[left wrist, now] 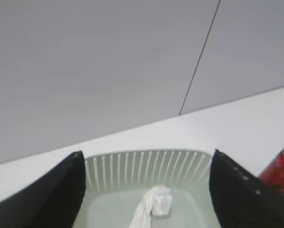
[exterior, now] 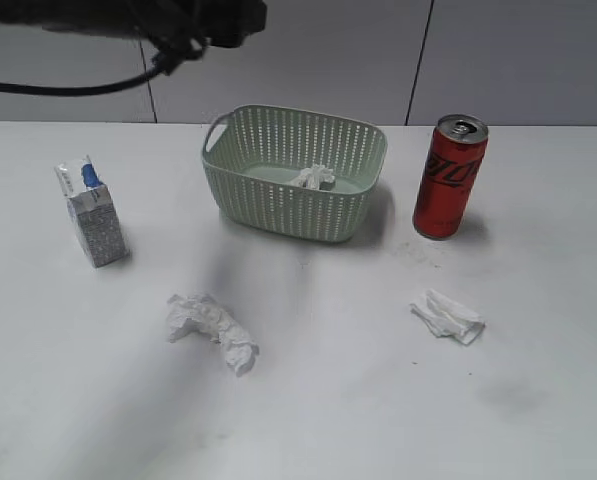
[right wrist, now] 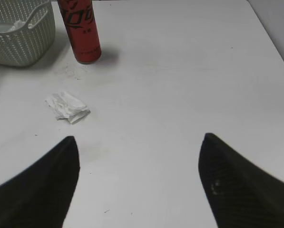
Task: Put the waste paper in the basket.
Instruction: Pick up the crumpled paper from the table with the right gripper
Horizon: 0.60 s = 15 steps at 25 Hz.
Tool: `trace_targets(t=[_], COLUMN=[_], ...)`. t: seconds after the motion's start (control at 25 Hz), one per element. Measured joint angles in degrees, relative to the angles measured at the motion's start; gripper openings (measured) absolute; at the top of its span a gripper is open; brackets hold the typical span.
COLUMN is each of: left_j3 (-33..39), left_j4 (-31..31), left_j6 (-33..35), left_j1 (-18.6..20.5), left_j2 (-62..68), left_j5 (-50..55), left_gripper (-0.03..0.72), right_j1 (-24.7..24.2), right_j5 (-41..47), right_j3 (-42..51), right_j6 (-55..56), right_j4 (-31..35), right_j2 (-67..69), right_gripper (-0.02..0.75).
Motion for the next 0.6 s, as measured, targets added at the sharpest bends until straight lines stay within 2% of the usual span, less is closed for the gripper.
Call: trace_targets(t=[0.2, 0.36, 0.6], left_j3=[-0.26, -0.38, -0.49], left_j4=[0.28, 1.39, 6.71], left_j6=[0.0, 0.0, 0.0], left_j1=[4.81, 8.67, 15.44], left_j2=[-8.28, -14.26, -21.65], left_j5=[20.42, 34.73, 53.83], left_gripper=[0.592, 0.592, 0.592], right_j1=[0.0, 0.0, 0.0], right_j5=[-1.08, -7.74, -11.44], right_j3=[-0.34, -1.4, -3.04], right_j6=[0.0, 0.0, -2.7], right_j4=[2.22, 7.76, 11.54], right_j2=[0.0, 1.75, 13.88], right_gripper=[0.589, 0.589, 0.589])
